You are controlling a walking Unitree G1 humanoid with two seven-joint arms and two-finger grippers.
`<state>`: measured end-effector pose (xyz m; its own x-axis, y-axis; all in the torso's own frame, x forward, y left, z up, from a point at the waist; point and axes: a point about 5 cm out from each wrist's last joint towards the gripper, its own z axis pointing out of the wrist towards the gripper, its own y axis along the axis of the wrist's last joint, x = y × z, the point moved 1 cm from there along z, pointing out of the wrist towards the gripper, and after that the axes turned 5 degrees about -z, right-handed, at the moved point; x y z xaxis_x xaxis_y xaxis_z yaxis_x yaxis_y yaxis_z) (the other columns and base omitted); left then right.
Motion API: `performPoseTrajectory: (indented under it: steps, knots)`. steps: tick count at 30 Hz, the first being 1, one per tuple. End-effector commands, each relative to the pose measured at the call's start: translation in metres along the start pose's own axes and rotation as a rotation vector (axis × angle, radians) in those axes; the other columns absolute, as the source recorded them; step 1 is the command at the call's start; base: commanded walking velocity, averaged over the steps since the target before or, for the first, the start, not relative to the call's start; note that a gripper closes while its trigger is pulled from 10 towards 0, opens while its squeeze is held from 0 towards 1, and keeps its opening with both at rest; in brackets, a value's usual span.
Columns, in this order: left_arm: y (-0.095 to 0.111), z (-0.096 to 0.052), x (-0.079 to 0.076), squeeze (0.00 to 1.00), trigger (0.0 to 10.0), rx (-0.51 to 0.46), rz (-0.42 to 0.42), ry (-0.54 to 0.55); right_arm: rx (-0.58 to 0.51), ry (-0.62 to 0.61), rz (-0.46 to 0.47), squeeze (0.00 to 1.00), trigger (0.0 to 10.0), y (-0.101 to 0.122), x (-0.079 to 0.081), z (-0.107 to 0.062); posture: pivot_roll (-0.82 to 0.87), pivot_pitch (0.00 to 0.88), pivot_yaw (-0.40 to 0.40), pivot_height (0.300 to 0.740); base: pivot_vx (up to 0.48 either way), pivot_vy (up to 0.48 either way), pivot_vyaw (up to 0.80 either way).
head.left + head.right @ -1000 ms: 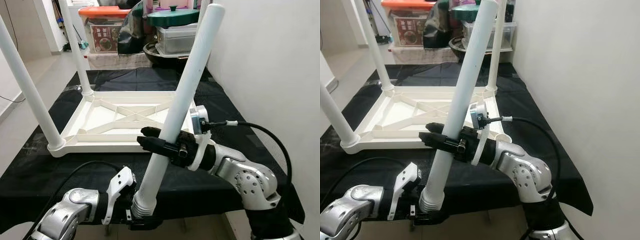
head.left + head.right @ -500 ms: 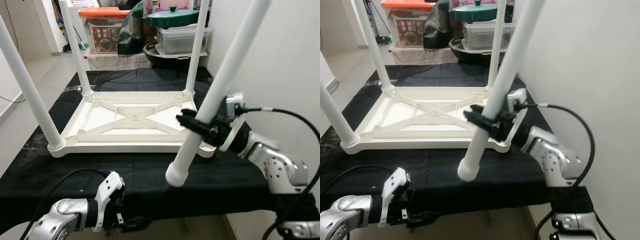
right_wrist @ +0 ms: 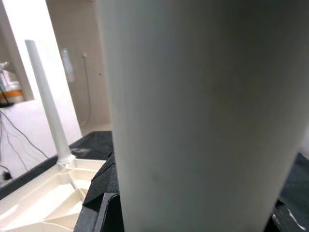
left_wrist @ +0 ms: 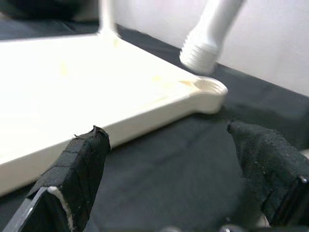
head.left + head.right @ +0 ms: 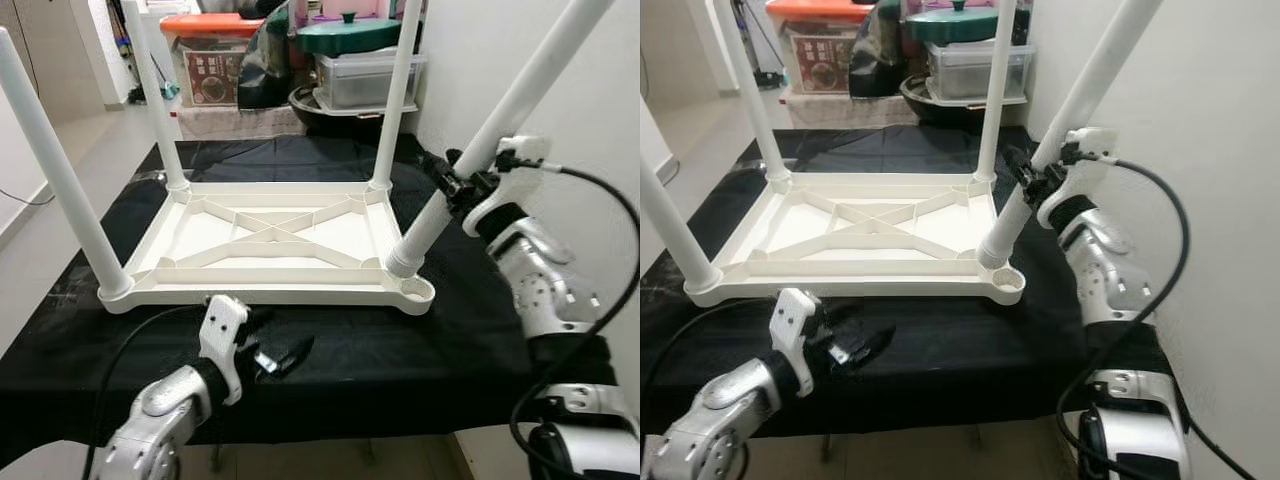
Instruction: Building children table
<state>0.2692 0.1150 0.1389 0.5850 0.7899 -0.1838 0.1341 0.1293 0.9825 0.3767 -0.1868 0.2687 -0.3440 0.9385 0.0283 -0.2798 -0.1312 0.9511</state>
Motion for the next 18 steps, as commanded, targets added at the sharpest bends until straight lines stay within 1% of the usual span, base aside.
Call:
performPoseTrajectory:
  steps: [1,2,3,4,7,9,12,16,18]
  knots:
    - [0.002,-0.002,0.001,0.0,10.0,-0.016,0.037,0.054,-0.033,0.076,0.021,0.0,0.0,0.004,0.015,0.001,0.06,0.019,-0.023,0.74,0.0,0.0,0.0]
    - [0.002,-0.002,0.001,0.0,10.0,-0.02,0.033,0.072,-0.035,0.112,0.033,0.0,0.0,0.002,0.022,0.001,0.06,0.023,-0.022,0.74,0.0,0.0,0.0]
    - [0.002,-0.002,0.001,0.0,10.0,-0.02,0.033,0.072,-0.035,0.112,0.033,0.0,0.0,0.002,0.022,0.001,0.06,0.023,-0.022,0.74,0.0,0.0,0.0]
    - [0.001,-0.002,0.001,0.0,10.0,-0.023,0.03,0.083,-0.035,0.131,0.038,0.0,0.0,0.001,0.027,0.0,0.06,0.023,-0.022,0.74,0.0,0.0,0.0]
    - [0.0,-0.002,0.001,0.0,10.0,-0.027,0.031,0.098,-0.033,0.146,0.026,0.0,0.0,-0.002,0.031,0.001,0.06,0.024,-0.022,0.74,0.0,0.0,0.0]
    - [-0.001,-0.002,0.002,0.0,10.0,-0.03,0.031,0.116,-0.034,0.151,0.024,0.0,0.0,-0.004,0.034,0.0,0.06,0.024,-0.022,0.74,0.0,-0.262,0.0]
    - [-0.003,-0.001,0.011,0.0,10.0,-0.033,0.028,0.192,-0.039,0.157,0.064,0.0,0.0,-0.012,0.045,-0.002,0.06,0.023,-0.023,0.74,0.334,-0.338,0.0]
    - [-0.003,0.001,0.014,0.0,10.0,-0.034,0.04,0.223,-0.048,0.154,0.065,0.0,0.0,-0.014,0.048,-0.001,0.05,0.022,-0.023,0.74,0.372,-0.299,0.0]
    - [-0.004,0.002,0.013,0.0,10.0,-0.035,0.022,0.23,-0.046,0.163,0.065,0.0,0.0,-0.015,0.051,-0.001,0.06,0.021,-0.025,0.74,0.375,-0.292,0.0]
